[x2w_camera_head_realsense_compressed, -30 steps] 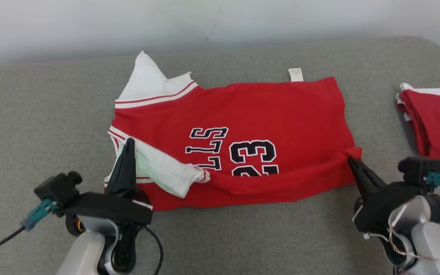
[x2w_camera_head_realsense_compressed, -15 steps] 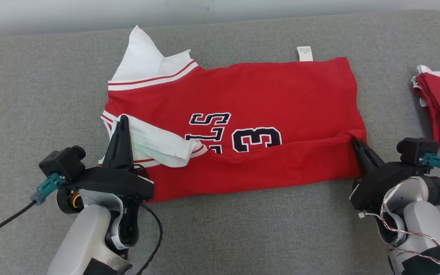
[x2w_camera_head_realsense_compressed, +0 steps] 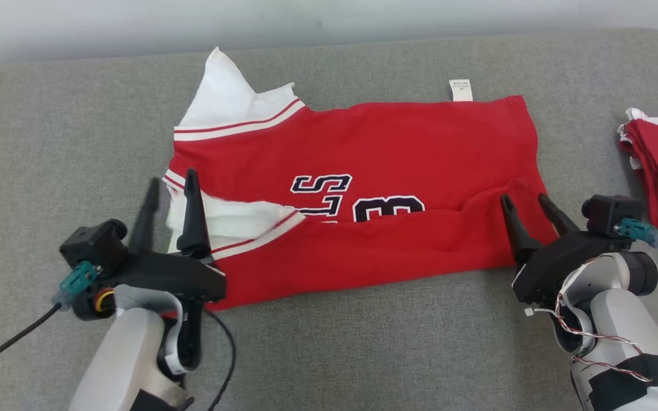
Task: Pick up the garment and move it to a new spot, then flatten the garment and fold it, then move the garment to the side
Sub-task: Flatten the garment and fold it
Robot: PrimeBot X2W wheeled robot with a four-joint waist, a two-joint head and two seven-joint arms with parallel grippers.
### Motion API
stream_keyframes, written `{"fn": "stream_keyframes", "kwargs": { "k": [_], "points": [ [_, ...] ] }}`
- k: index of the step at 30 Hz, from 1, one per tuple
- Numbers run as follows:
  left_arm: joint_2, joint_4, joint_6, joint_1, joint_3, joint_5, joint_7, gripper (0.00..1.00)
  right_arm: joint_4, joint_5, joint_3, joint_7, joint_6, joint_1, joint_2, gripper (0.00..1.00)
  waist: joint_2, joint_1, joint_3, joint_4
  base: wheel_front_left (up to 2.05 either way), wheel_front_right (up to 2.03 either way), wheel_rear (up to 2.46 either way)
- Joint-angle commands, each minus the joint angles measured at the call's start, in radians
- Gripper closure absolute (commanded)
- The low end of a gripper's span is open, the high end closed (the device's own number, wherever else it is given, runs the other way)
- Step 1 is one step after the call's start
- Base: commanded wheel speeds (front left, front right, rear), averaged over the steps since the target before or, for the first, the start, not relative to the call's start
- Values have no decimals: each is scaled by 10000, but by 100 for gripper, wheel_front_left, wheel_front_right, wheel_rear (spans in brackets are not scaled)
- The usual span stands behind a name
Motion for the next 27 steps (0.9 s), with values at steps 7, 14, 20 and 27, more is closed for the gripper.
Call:
{"fn": "stream_keyframes", "kwargs": {
  "k": [7,14,20,27],
  "points": [
    [820,-713,813,1369,-110,1755,11,0,-973,-34,-779,551,-27,685,-6,0,-1,-1,-398,36,0,0,0],
    [1370,-1030,1490,2445,-804,2557,1253,0,-2226,-715,-2067,2586,-27,1688,535,0,-1,-1,-355,-26,0,0,0],
    [1503,-863,2142,2610,-979,2756,2394,0,-2500,-1677,-2740,3531,-27,1648,1249,0,-1,-1,-157,-162,0,0,0],
    [1480,-855,2233,2498,-1120,2716,2880,0,-1930,-2225,-2941,3582,-27,956,1536,0,-1,-1,78,-142,0,0,0]
  ]
}}
